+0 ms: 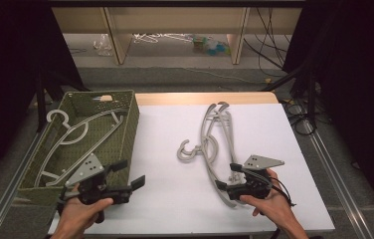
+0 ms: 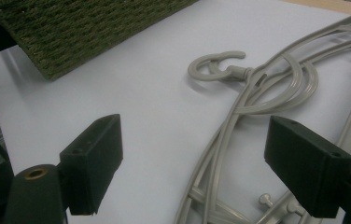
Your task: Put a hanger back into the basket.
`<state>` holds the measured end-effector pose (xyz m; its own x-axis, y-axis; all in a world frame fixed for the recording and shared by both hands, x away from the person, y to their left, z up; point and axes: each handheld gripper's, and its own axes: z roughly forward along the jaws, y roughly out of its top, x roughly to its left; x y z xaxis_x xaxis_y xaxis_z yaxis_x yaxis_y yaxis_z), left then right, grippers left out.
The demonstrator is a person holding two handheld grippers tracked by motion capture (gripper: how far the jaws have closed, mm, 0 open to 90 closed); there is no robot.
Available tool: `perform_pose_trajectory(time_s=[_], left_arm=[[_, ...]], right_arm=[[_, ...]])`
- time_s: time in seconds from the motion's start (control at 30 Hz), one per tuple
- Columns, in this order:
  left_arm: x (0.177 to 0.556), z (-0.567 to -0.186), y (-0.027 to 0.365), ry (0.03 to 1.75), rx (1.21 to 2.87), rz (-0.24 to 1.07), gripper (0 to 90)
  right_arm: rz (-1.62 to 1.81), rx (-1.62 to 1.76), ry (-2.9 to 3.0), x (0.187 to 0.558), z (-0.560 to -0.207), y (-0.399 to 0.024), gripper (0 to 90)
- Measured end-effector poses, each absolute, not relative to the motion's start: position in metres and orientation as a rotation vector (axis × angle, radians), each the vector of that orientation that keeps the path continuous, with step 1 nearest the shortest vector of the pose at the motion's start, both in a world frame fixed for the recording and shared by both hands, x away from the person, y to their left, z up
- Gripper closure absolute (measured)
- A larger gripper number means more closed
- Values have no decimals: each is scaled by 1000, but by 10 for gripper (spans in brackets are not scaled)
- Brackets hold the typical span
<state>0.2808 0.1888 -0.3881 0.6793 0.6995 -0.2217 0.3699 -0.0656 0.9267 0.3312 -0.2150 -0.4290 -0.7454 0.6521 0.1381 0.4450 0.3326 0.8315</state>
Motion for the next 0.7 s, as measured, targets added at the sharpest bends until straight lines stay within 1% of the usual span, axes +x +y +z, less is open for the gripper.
perform_pose_trajectory(time_s=[0.1,0.4,0.47,0.7], left_arm=[[276,-393,182,849,1701,354,170],[267,-414,164,869,1665,299,166],[268,-418,163,843,1684,318,166],[267,-424,162,839,1684,310,165]], right_arm=[[1369,989,2376,332,-430,-214,203],[1366,994,2393,333,-431,-214,203],[1355,1015,2376,334,-431,-214,201],[1278,1055,2382,346,-438,-207,193]])
